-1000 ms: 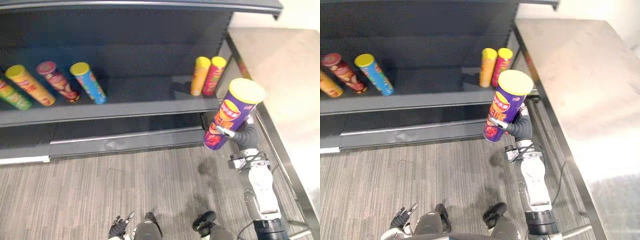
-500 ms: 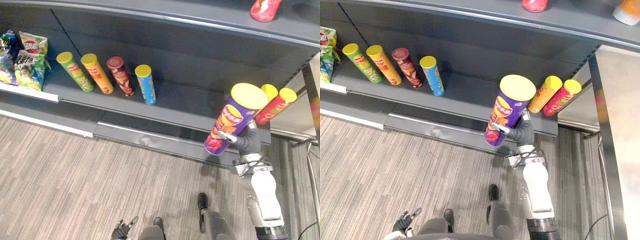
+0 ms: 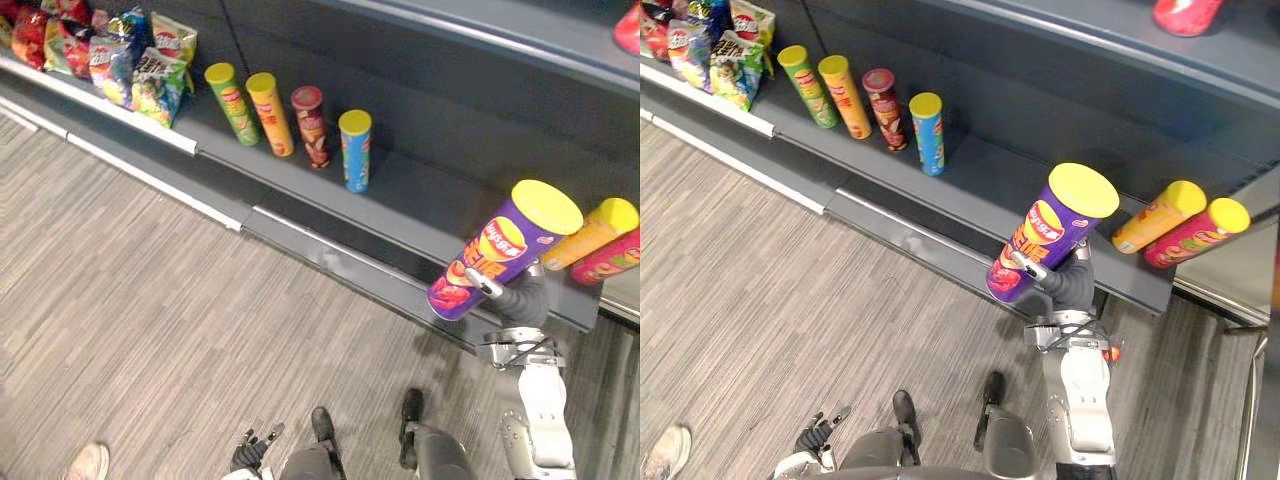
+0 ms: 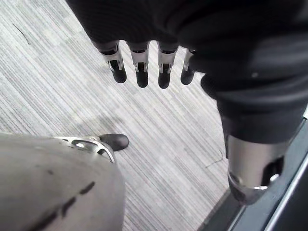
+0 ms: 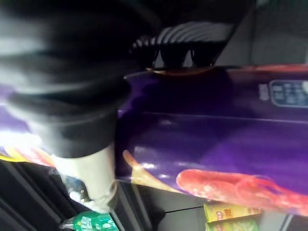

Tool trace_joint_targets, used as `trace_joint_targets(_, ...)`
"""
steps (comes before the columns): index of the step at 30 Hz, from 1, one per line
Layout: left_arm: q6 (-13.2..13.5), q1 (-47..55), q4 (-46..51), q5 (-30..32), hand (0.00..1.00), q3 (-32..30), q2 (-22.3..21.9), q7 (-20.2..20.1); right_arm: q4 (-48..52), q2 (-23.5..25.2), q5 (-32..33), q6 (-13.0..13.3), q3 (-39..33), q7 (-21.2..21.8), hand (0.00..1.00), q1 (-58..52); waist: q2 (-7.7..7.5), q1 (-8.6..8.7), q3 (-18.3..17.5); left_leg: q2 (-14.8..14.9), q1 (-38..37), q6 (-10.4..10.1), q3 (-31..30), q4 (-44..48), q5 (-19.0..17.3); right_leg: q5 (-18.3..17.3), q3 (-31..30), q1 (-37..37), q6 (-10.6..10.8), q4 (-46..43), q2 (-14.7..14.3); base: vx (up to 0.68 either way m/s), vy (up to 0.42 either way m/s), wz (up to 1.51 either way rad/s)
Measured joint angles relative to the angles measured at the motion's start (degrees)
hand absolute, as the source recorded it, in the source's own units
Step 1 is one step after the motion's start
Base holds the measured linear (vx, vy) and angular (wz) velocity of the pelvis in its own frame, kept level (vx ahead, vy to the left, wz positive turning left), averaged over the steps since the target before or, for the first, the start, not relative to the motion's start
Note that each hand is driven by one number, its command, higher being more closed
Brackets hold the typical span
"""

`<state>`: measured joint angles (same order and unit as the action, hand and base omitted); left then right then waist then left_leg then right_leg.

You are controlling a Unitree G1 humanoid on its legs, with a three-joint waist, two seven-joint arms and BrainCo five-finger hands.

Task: Put the gum and the chips on the shelf.

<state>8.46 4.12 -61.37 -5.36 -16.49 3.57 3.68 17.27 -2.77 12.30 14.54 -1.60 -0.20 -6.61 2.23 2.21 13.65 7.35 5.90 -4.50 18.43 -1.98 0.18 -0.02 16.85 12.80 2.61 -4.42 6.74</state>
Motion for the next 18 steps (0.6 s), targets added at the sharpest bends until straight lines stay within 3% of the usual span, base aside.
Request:
trace_joint_targets(5, -0.2, -0.9, 0.7, 1.7, 0.00, 2.0, 0.0, 1.7, -3.7, -0.3, -5.5, 0.0, 2.1, -4.7, 1.00, 7.1, 1.04, -0.68, 0.9, -2.0, 2.6, 0.4, 1.4, -1.2, 0.9, 4.3, -1.7, 2.6, 0.6, 2.8, 1.0, -0.07, 0.082, -0.13)
trace_joint_targets(6, -0.2, -2.2, 1.1, 1.7, 0.00, 3.9, -0.3, 2.3, -6.2, -0.9, -7.6, -0.1, 2.0, -6.7, 1.00, 11.5, 1.97, -0.72, 1.8, -2.6, 3.7, 1.3, 1.3, -2.0, 2.0, 5.0, -1.7, 4.0, 0.8, 2.8, 1.5, -0.03, 0.054, 0.09)
trace_joint_targets(12, 0.3, -3.4, 5.0, 1.2, 0.00, 9.0, -1.6, 3.2, -16.2, -1.3, -12.4, -0.8, -0.4, -15.1, 1.00, 26.7, 4.90, -1.54, 5.5, -3.5, 5.9, 2.0, 0.9, -2.0, 3.1, 5.7, -1.4, 6.1, 1.0, 2.3, 2.5, 0.01, 0.044, 0.07)
trace_joint_targets(13, 0.4, -4.1, 5.8, 1.0, 0.00, 10.1, -1.7, 3.8, -19.0, -1.7, -12.5, -1.3, -2.3, -17.2, 1.00, 31.0, 5.60, -2.43, 7.0, -3.6, 6.0, 2.0, 0.8, -1.9, 3.1, 5.7, -1.4, 6.2, 1.0, 2.1, 2.6, 0.04, 0.022, 0.03)
trace_joint_targets(18, 1.1, -5.4, 9.6, -1.2, 0.00, 13.4, -1.7, 4.9, -28.3, -5.3, -14.3, -2.9, -7.0, -22.2, 1.00, 44.0, 6.99, -3.28, 10.0, -4.0, 8.8, 2.0, -0.1, -1.6, 3.9, 5.7, -1.5, 9.5, 1.0, 0.0, 3.3, 0.03, 0.019, 0.08)
